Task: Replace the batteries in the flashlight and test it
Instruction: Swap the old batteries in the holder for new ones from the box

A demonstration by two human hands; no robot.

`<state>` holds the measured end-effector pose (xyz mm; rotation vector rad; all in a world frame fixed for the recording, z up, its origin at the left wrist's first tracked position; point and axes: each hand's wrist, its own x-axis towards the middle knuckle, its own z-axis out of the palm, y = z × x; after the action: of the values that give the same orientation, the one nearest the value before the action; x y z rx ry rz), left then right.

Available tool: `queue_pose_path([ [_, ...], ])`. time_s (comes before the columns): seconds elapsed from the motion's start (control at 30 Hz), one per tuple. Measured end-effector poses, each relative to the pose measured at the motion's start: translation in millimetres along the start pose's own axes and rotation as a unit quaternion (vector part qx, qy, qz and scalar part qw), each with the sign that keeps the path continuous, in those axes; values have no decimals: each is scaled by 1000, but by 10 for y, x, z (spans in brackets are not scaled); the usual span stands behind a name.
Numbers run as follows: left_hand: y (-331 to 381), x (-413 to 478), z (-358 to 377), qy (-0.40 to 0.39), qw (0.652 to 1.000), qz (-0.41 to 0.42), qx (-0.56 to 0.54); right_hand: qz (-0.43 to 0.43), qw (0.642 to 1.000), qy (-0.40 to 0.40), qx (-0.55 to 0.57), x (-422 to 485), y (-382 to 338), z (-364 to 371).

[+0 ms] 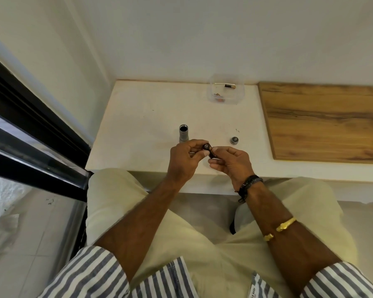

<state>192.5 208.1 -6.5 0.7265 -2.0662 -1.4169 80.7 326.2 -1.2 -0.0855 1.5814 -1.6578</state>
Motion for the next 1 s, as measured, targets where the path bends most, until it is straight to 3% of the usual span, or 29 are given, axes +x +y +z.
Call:
queue_pose_path([
  [0.33, -81, 12, 3, -27, 995, 54, 85, 4, 998, 11, -68, 46, 28, -8],
  [0.7, -82, -18, 15, -57, 988, 94, 107, 30, 999, -6, -36, 62, 9, -46],
  [0.87, -55, 6, 18, -40, 989, 96, 100, 39, 998, -25, 33, 36, -30, -33],
  [1.0, -67, 7, 27, -24, 991, 81, 105, 35, 999, -25, 26, 18, -36, -28],
])
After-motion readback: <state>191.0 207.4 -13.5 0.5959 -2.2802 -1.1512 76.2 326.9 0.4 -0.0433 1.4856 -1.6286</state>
